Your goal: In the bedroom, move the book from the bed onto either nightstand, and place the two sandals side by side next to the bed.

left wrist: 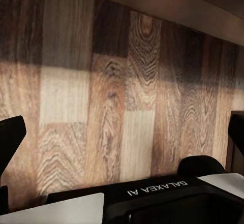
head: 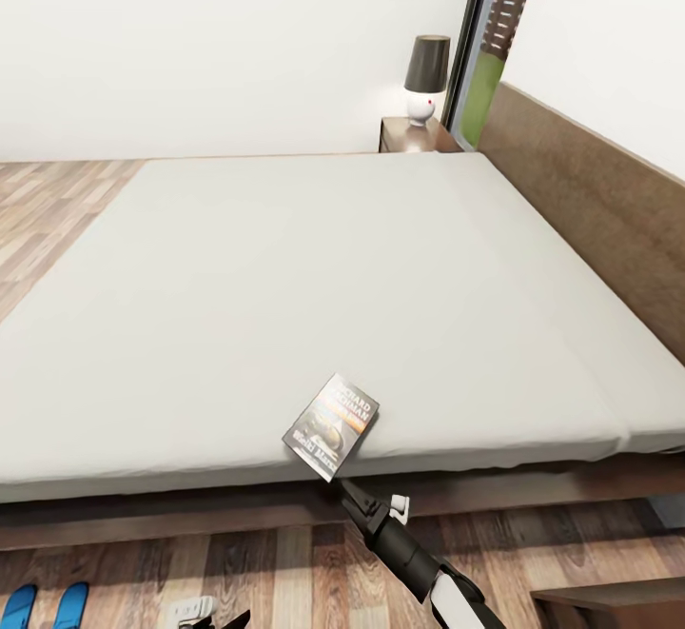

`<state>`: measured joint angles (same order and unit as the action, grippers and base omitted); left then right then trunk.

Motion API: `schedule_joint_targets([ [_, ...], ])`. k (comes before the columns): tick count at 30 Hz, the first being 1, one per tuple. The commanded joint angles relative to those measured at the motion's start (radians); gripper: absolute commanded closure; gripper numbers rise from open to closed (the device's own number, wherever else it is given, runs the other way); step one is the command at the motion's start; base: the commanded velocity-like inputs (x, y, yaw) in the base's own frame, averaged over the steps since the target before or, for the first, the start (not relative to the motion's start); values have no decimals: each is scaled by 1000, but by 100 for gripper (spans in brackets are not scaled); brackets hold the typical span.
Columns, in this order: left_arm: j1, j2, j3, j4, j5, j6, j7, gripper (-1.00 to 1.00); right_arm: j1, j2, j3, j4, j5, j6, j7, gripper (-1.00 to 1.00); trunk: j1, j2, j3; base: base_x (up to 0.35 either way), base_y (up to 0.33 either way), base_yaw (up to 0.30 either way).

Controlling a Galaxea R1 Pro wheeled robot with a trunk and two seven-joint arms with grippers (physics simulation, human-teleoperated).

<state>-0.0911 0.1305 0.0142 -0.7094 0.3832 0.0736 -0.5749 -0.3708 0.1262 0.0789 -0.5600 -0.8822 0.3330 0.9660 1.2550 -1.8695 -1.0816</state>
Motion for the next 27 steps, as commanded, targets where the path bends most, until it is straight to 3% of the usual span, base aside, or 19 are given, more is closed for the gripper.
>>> schedule_joint_targets([
  [1,0,0,1,0,9,8,-5,-100,0,0,2,0,-11,9,0,-100,4,-7,-4,0,0,0],
  [27,0,0,3,1,10,4,-3,-100,0,0,2,0,-11,9,0,-100,8,-14,-7,27,20,0],
])
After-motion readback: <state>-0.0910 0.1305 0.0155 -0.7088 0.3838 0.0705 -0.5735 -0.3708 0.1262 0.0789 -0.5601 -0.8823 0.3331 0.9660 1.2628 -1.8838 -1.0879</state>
